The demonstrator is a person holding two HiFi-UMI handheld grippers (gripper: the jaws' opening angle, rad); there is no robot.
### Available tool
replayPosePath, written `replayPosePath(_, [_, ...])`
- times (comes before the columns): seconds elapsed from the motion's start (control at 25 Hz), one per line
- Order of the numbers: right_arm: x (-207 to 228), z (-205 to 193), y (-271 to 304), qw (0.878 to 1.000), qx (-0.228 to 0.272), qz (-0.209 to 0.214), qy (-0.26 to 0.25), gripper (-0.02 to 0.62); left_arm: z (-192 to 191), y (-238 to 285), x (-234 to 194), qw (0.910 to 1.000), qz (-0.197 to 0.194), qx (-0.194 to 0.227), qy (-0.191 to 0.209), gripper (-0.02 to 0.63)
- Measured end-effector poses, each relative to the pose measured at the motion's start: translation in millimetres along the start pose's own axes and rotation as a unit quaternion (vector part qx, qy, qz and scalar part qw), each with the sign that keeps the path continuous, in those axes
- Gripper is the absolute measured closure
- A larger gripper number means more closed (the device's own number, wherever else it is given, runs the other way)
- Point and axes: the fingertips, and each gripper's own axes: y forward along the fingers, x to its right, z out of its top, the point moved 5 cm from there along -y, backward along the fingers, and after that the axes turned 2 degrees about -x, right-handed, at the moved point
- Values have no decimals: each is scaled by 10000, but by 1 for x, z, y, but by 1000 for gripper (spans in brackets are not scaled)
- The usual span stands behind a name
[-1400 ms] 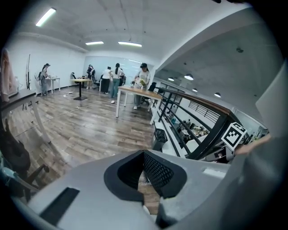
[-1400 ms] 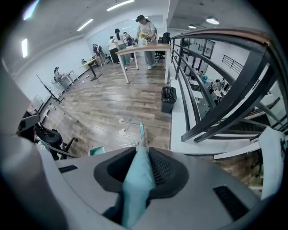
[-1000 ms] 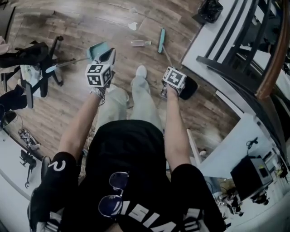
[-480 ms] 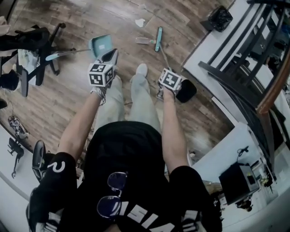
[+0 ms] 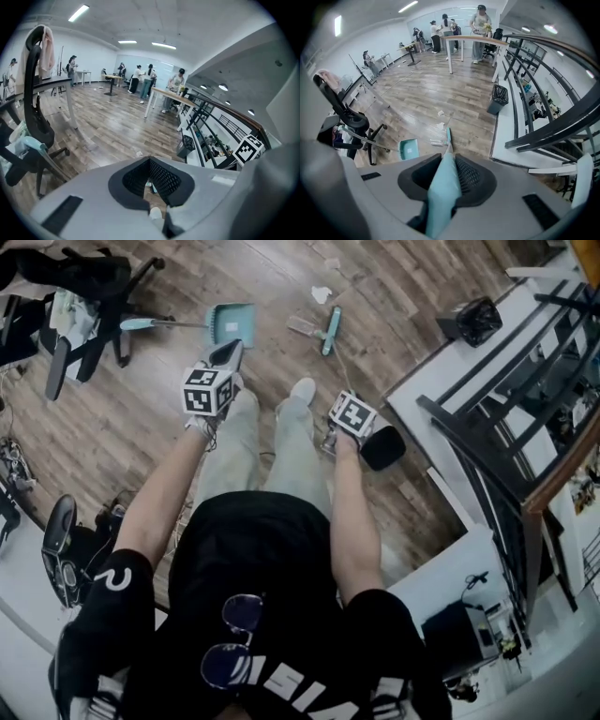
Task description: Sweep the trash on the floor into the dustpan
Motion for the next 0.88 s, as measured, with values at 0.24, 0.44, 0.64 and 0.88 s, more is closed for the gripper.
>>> replayPosePath(0.24, [-44, 3, 7, 9995, 76, 56, -307, 512, -11, -26, -46, 9993, 260, 80, -270, 609])
replayPosePath(0.44, [-77, 7, 15, 9988, 55, 94, -484, 512, -18, -40, -79, 9979, 415, 143, -472, 609])
replayPosePath(0.64, [-106, 20, 21, 9973, 135, 186, -692, 512, -21, -46, -100, 9969, 478, 193, -602, 609])
replayPosePath(0.88, [-126, 22, 24, 9956, 22, 165, -927, 512, -24, -48, -112, 9963, 493, 214, -677, 609])
